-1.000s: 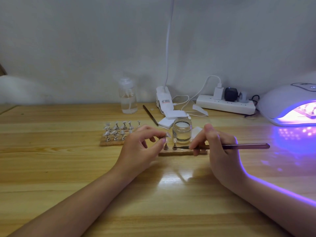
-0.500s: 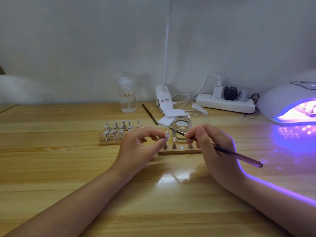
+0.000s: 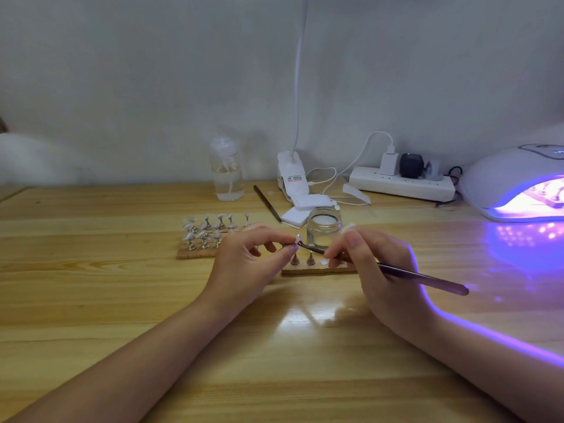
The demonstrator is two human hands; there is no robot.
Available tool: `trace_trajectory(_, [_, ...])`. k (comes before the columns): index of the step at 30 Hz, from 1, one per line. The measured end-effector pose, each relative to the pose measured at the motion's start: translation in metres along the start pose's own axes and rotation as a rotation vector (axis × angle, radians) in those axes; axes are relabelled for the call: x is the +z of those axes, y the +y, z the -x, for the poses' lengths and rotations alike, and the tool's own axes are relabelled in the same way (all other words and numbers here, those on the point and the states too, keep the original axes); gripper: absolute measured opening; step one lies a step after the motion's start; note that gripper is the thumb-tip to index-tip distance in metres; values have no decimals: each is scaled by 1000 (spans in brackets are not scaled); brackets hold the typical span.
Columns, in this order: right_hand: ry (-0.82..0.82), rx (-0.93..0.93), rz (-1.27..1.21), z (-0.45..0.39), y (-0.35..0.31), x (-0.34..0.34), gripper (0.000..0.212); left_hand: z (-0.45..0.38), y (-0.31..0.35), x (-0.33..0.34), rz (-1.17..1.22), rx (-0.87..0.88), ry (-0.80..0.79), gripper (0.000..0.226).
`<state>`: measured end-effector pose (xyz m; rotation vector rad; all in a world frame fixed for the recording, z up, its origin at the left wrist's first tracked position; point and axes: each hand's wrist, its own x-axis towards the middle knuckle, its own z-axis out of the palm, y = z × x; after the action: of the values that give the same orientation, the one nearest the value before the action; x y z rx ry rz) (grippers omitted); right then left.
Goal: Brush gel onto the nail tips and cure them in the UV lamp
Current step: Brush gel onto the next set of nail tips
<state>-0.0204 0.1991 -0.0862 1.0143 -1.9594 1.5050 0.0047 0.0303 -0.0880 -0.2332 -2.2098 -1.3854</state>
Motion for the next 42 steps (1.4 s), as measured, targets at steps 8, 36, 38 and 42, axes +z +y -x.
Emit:
trace_trajectory(8, [56, 48, -108, 1, 5, -1, 34, 0, -1, 0, 0, 2, 2, 20])
trace_trajectory(36, [-10, 82, -81, 1, 7, 2, 34, 0, 2, 0, -19, -13, -7, 28])
trace_trajectory(38, [-18, 67, -86, 2, 7, 2, 36, -1, 2, 0, -24, -19, -6, 26])
trace_trajectory(42, [-18, 63, -133, 2, 6, 2, 37, -1, 2, 0, -23, -15, -8, 27])
